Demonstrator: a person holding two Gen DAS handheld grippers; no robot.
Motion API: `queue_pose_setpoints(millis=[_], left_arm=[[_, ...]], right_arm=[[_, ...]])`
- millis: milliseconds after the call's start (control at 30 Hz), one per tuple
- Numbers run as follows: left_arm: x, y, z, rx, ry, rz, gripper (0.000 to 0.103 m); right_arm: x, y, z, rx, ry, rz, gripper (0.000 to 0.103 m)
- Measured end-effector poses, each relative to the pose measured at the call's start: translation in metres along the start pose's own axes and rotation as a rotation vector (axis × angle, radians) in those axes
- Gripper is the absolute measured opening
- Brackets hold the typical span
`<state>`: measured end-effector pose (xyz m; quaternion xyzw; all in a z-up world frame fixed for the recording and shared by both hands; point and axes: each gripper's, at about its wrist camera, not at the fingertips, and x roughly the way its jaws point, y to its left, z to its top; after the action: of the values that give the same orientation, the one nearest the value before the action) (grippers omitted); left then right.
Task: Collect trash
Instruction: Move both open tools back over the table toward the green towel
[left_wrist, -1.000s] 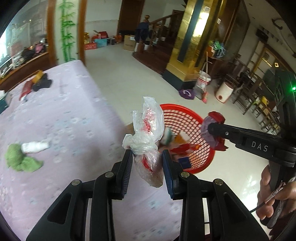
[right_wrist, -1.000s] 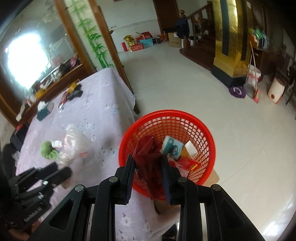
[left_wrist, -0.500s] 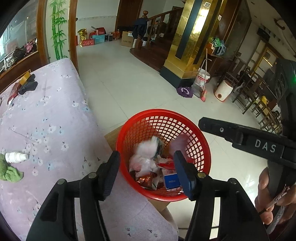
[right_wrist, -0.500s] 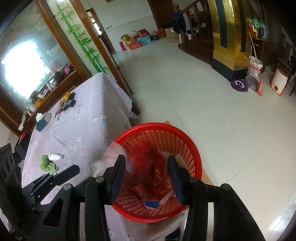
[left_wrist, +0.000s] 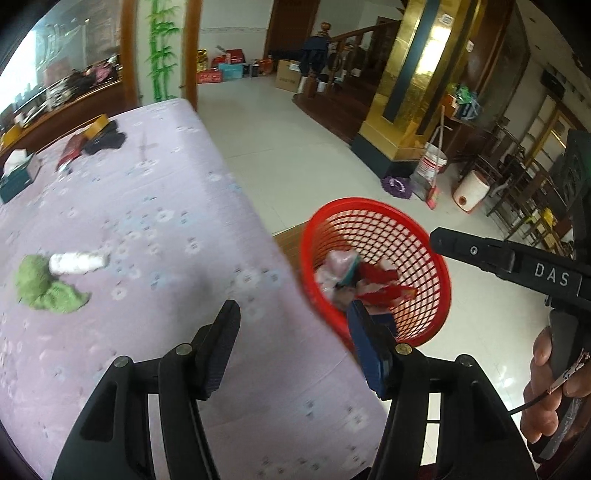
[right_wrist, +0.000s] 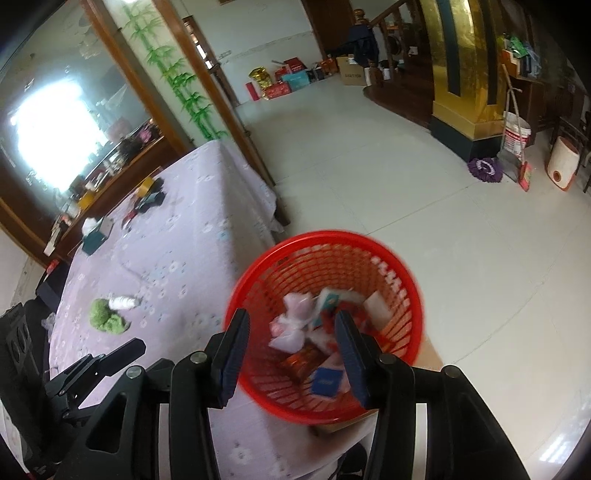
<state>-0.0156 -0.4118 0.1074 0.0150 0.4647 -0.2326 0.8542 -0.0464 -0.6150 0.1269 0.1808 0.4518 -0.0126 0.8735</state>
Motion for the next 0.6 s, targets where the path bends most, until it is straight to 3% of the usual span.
queue_pose_setpoints(millis=[333,600], left_arm=[[-0.036,0.068,-0.031,-0.097,-0.009,0.078,0.059],[-0.064,0.115,-0.051,-0.168,-0.025,0.191,0.059]], right_arm=[[0.021,0.074,-0.024,-0.095,0.061,0.071,0.053],[0.033,0.124,-0.040,-0.164,0.097,0.104,0.053]])
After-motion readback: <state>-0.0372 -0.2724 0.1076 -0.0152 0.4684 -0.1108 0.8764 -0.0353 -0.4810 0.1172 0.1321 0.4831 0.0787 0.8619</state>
